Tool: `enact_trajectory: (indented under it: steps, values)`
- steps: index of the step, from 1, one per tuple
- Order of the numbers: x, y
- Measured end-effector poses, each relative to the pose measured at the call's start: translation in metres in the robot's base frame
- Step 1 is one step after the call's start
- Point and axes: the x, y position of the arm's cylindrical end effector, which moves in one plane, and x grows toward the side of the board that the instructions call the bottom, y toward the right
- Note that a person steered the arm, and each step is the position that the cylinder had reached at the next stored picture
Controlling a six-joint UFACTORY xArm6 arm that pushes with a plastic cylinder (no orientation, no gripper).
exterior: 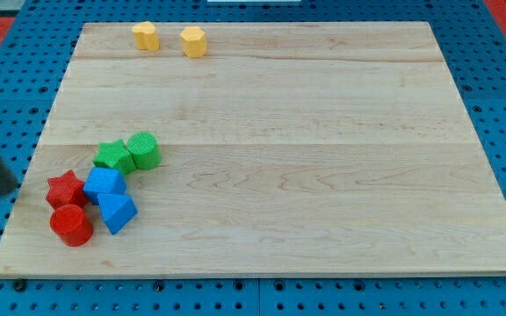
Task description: Move the green circle to the top canter
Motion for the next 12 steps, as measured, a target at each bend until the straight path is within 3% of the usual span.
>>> enact_trajectory:
  steps: [1, 2, 3, 4, 6, 9, 11, 12]
  values:
    - [0.06, 0.032]
    - [0.036, 0.055]
    - [-0.02, 0.083]
    - [-0.036, 0.114]
    - [-0.074, 0.122]
    - [-0.086, 0.181]
    - [-0.181, 0.265]
    - [-0.144, 0.286]
